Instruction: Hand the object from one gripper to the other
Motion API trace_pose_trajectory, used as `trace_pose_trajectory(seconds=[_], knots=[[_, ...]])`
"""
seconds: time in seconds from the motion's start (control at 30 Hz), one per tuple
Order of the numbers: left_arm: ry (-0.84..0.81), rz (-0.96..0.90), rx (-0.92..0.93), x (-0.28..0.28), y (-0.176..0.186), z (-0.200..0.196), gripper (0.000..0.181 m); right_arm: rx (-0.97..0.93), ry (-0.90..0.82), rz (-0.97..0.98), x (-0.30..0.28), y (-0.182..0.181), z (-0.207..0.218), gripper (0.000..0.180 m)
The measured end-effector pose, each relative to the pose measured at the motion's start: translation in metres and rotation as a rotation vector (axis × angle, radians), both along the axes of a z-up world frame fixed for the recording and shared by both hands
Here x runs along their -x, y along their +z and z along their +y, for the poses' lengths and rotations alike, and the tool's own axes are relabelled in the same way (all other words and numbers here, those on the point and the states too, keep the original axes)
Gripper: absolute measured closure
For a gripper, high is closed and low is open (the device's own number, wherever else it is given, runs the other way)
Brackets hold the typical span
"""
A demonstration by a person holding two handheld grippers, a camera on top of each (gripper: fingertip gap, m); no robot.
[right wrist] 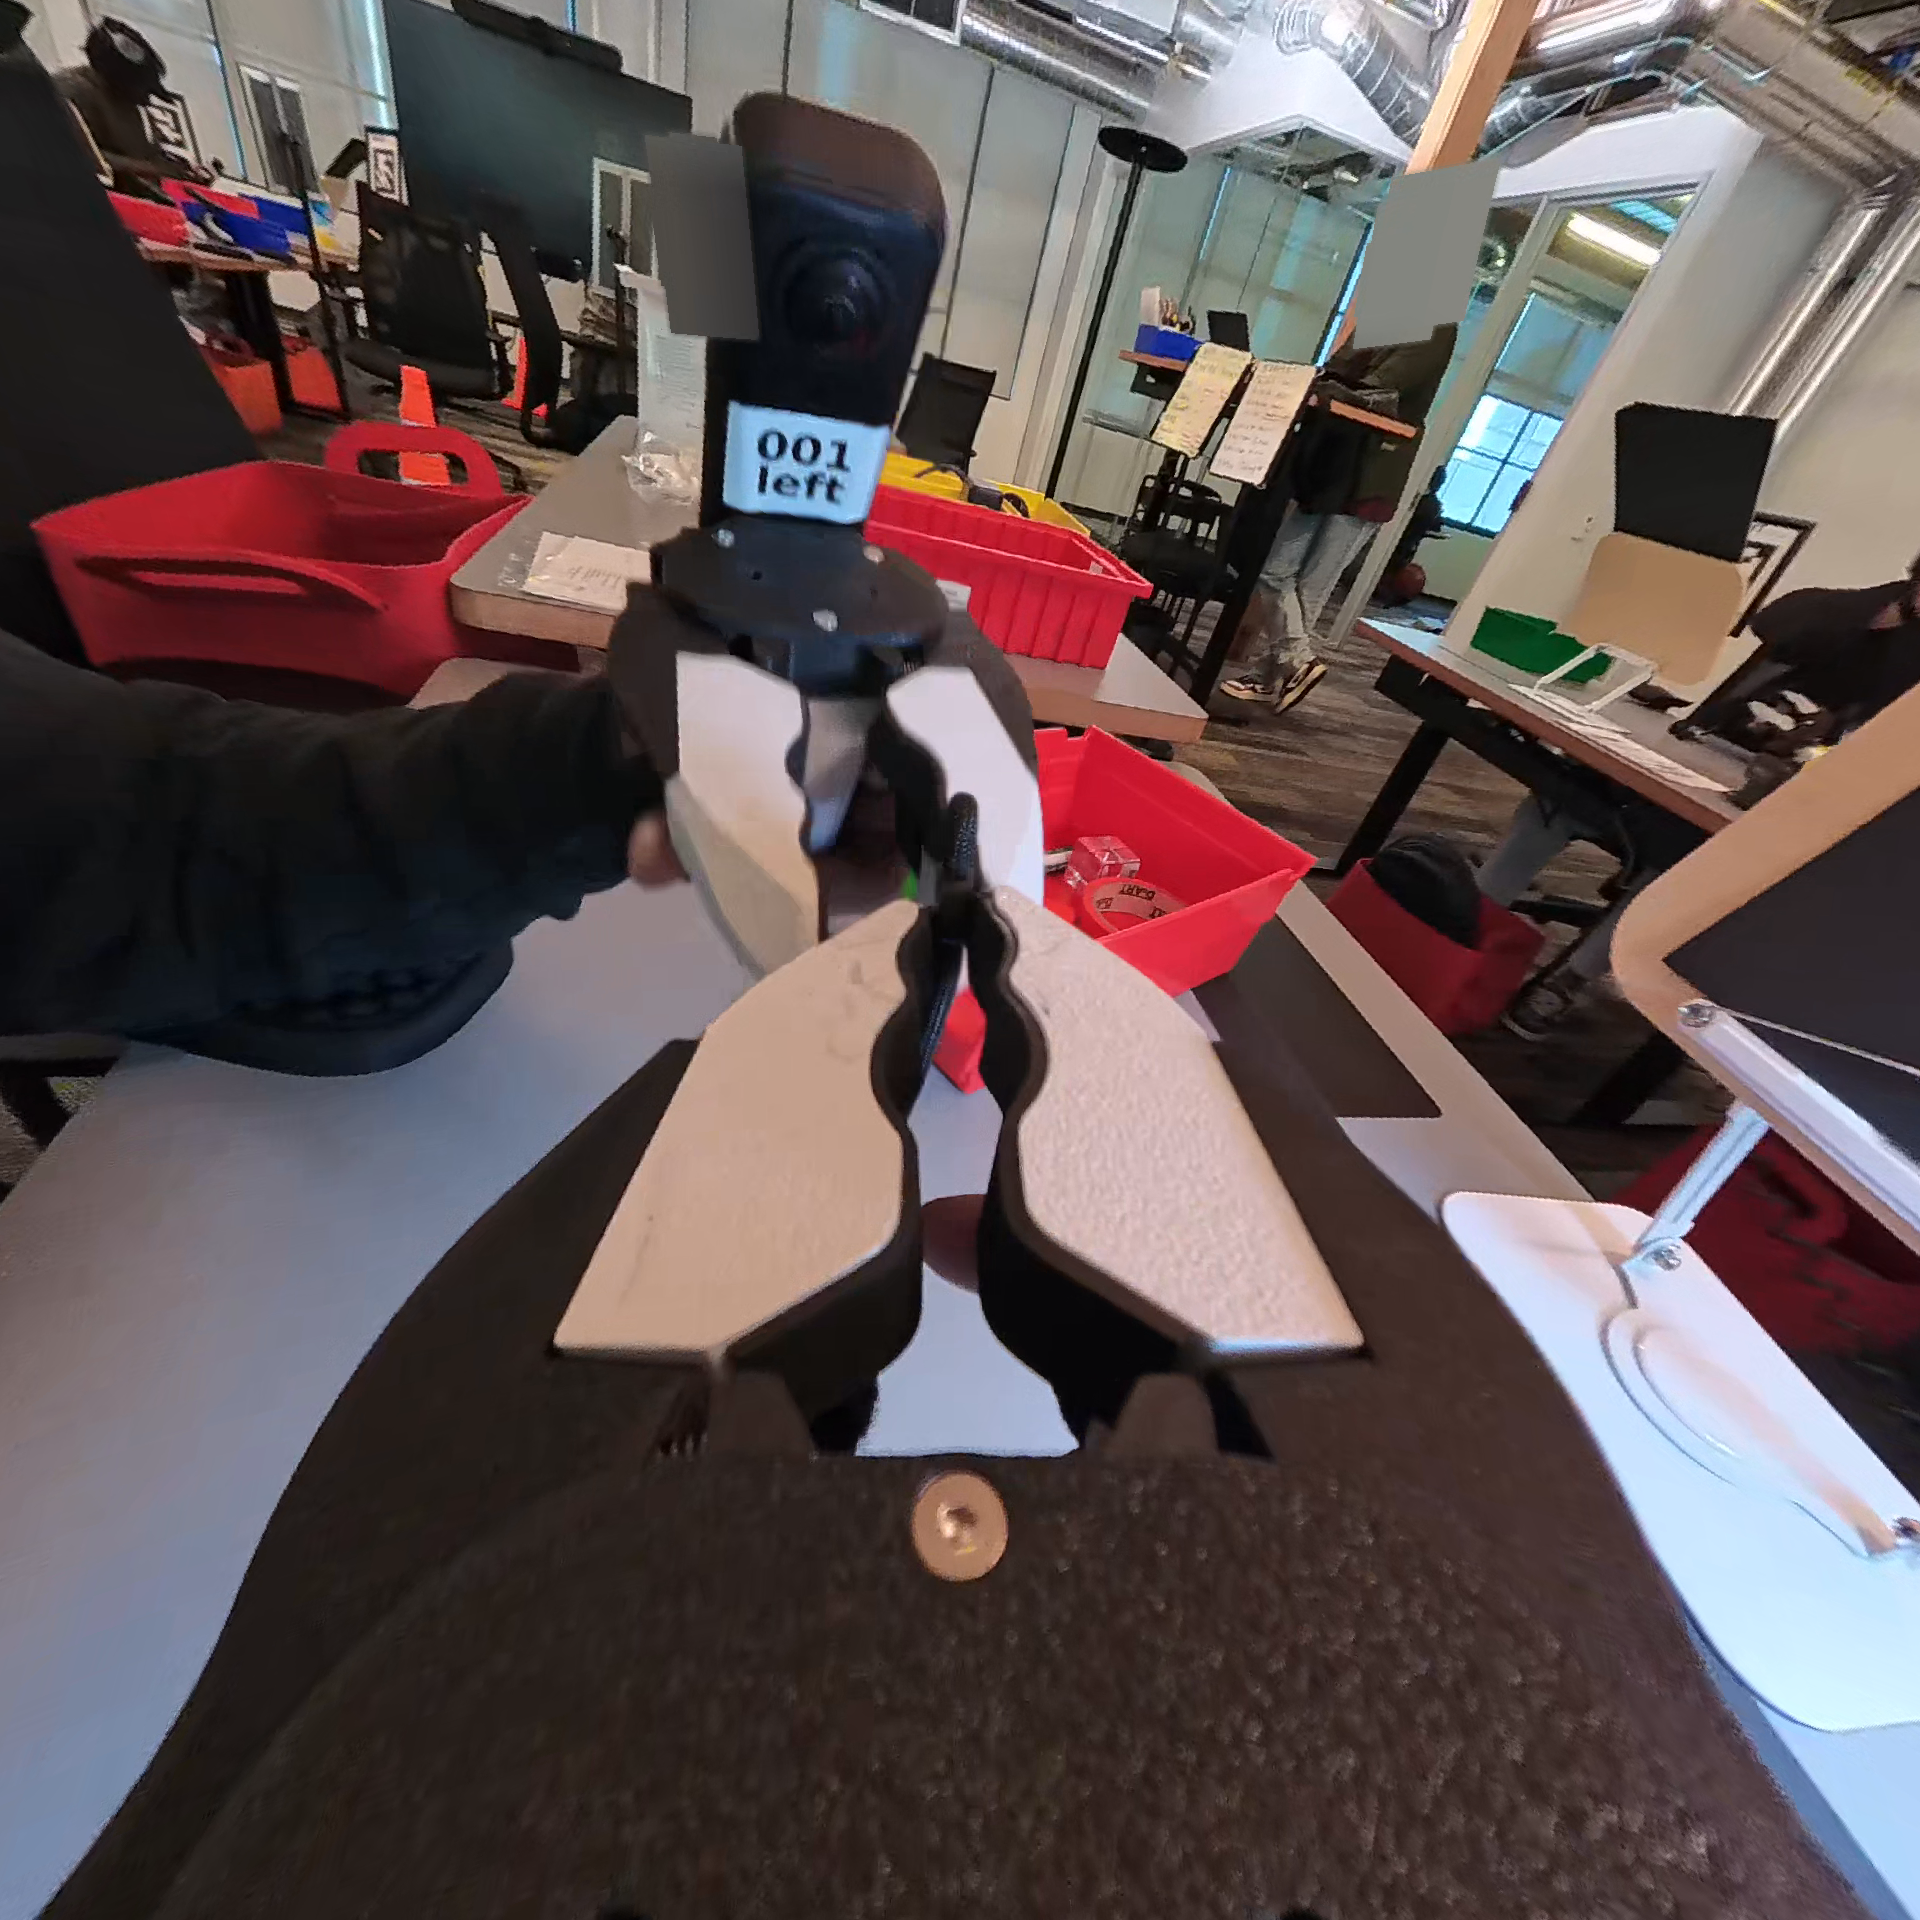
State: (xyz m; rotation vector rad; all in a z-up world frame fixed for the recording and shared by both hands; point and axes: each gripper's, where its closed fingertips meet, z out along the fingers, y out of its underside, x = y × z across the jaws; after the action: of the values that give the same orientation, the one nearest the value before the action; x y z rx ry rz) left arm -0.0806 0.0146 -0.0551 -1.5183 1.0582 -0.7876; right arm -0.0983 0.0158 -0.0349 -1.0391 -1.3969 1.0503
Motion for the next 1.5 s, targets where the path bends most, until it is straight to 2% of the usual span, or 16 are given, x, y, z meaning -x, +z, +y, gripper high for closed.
trace_pose_trajectory(seconds=[0.13, 0.2, 0.33, 0.5, 0.63, 0.8, 0.97, 1.07, 1.27, 1.33, 1.4, 1.5], knots=[[0.004, -0.117, -0.046, 0.016, 0.032, -0.009, 0.155, 0.007, 0.022, 0.002, 0.001, 0.000, -0.004, 0.174], [0.021, -0.094, -0.075, 0.015, 0.033, -0.009, 0.157, 0.017, 0.045, -0.001, 0.004, -0.003, -0.009, 0.174], [0.024, -0.039, -0.107, 0.008, 0.029, -0.011, 0.176, -0.005, 0.047, -0.008, 0.009, -0.007, -0.014, 0.173], [0.039, 0.009, -0.157, 0.008, 0.036, -0.017, 0.178, -0.003, 0.064, 0.027, 0.010, 0.000, -0.020, 0.173], [0.041, -0.051, -0.145, 0.011, 0.045, -0.017, 0.178, 0.020, 0.067, 0.035, 0.011, -0.001, -0.019, 0.173], [0.097, -0.137, -0.154, 0.029, 0.064, -0.014, 0.178, 0.089, 0.106, -0.012, 0.019, -0.030, -0.011, 0.174], [0.183, -0.231, -0.165, 0.062, 0.086, -0.010, 0.179, 0.207, 0.205, -0.081, 0.031, -0.083, -0.009, 0.173], [0.205, -0.214, -0.145, 0.066, 0.080, -0.005, 0.178, 0.350, 0.273, -0.053, 0.034, -0.087, -0.011, 0.173], [0.199, -0.231, -0.129, 0.062, 0.078, -0.002, 0.178, 0.289, 0.221, -0.041, 0.029, -0.082, -0.003, 0.171], [0.191, -0.252, -0.131, 0.064, 0.081, -0.004, 0.179, 0.262, 0.187, -0.072, 0.026, -0.079, 0.002, 0.150], [0.189, -0.243, -0.126, 0.065, 0.081, -0.006, 0.179, 0.206, 0.114, -0.051, 0.020, -0.062, 0.011, 0.140], [0.182, -0.238, -0.108, 0.064, 0.078, -0.005, 0.178, 0.101, -0.015, 0.028, 0.008, -0.023, 0.021, 0.143]])
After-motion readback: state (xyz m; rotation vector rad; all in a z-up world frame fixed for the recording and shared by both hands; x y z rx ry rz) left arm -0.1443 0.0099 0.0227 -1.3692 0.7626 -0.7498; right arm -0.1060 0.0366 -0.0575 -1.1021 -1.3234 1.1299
